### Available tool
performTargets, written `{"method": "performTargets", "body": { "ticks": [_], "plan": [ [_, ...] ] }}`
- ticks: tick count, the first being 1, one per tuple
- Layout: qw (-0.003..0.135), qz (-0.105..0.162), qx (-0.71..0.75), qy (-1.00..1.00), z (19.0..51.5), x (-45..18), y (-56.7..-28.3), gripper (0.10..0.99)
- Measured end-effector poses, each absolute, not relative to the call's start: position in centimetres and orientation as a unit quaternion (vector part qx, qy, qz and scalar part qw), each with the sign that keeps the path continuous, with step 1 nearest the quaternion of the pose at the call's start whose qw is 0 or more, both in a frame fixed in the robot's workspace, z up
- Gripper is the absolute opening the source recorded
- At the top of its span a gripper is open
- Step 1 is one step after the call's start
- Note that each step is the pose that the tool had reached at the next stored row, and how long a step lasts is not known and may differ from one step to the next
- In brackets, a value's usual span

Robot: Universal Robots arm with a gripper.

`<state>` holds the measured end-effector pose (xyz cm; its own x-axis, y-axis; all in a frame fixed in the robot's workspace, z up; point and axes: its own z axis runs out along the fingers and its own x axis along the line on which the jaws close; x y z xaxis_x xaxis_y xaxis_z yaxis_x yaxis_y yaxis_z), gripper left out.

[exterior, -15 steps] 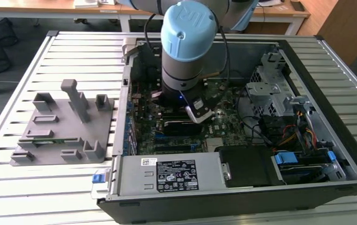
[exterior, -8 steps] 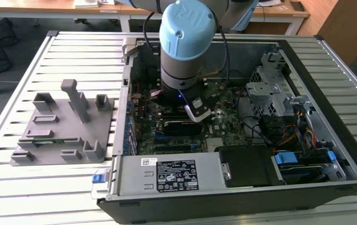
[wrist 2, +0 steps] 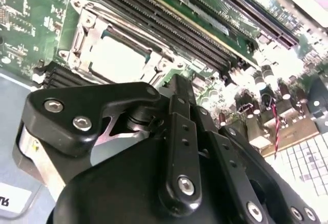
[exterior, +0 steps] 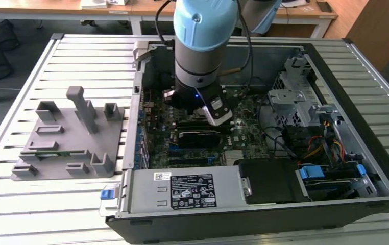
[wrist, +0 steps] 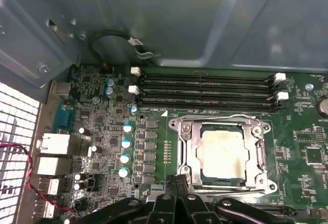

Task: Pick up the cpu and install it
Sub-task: 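Install the second cpu locking lever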

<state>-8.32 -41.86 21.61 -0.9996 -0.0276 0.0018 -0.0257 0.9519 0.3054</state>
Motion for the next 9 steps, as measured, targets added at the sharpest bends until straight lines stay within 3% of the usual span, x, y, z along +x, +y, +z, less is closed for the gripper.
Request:
{"method": "performTargets", "body": {
  "ticks": [9],
  "plan": [
    [0.004, -0.155, 0.013, -0.988, 22.8, -8.3, -41.9, 0.106]
  ]
}}
